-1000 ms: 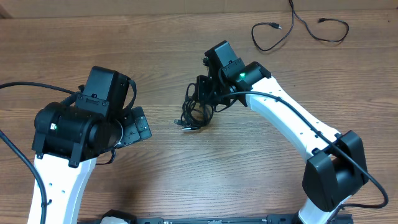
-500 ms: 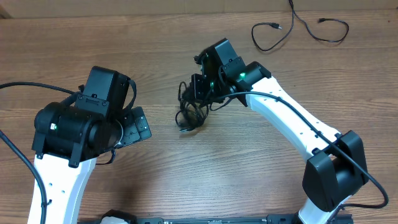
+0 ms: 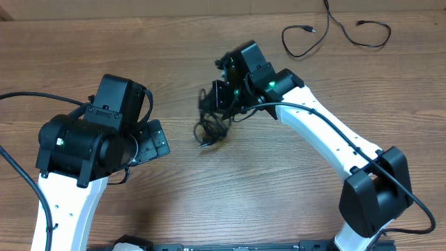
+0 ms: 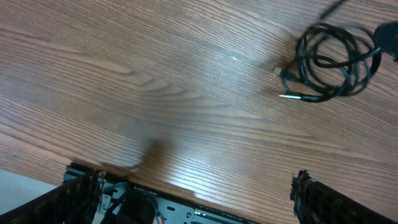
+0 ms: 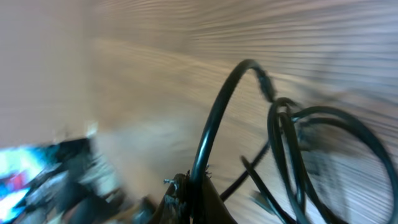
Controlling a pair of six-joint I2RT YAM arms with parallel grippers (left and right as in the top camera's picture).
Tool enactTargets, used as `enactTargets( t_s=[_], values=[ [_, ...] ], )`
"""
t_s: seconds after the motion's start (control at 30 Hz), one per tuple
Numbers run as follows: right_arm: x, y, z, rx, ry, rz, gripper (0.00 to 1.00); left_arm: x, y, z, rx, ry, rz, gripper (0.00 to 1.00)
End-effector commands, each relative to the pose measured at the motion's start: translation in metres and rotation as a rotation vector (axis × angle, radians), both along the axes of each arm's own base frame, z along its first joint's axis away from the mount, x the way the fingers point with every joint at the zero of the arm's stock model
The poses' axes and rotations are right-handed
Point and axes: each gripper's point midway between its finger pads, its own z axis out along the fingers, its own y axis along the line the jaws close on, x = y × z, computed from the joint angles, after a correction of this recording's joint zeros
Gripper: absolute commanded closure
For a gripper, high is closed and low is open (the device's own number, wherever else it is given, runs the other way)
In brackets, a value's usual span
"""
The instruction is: Untangle cables
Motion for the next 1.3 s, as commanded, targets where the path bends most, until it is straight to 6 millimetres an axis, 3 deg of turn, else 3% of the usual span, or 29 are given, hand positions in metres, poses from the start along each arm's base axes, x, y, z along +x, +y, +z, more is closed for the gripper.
enactTargets(
  t_s=[0.0,0.1,0.17,0.23,0.27,0.33,0.5,0.7,0.77,0.87,1.03,1.27],
  values=[
    [-0.016,0.016,0.039,0.142,-0.027,0.118,0.96,0.000,0.000,0.000,0.000,0.006,-0.015,0.00],
    [0.002,0.000,0.019,0.005,-0.052,-0.004,0.96,0.000,0.000,0.000,0.001,0.005,-0.015,0.00],
    [0.000,-0.003,0.015,-0.007,-0.014,-0.027,0.96,0.000,0.000,0.000,0.001,0.005,-0.015,0.00],
    [-0.015,0.010,0.030,0.096,0.029,0.056,0.96,0.000,0.000,0.000,0.001,0.006,-0.015,0.00],
    [-0.027,0.021,0.049,0.209,0.041,0.148,0.96,0.000,0.000,0.000,0.001,0.005,-0.015,0.00],
    [-0.026,0.023,0.053,0.227,0.028,0.158,0.96,0.000,0.000,0.000,0.001,0.005,-0.015,0.00],
    [0.001,-0.001,0.017,0.004,-0.011,-0.037,0.96,0.000,0.000,0.000,0.001,0.005,-0.015,0.00],
    [-0.016,0.011,0.032,0.107,0.036,0.060,0.96,0.000,0.000,0.000,0.001,0.006,-0.015,0.00],
    [-0.014,0.010,0.030,0.093,0.018,0.059,0.96,0.000,0.000,0.000,0.001,0.006,-0.015,0.00],
    [-0.001,-0.007,0.010,-0.039,-0.011,-0.038,0.96,0.000,0.000,0.000,0.001,0.006,-0.015,0.01],
    [-0.015,0.003,0.021,0.044,0.034,0.037,0.96,0.001,0.000,0.000,0.000,0.005,-0.015,0.01],
    [0.007,-0.017,0.002,-0.105,-0.033,-0.085,0.96,0.000,-0.001,-0.001,-0.007,0.009,-0.017,0.00]
  ],
)
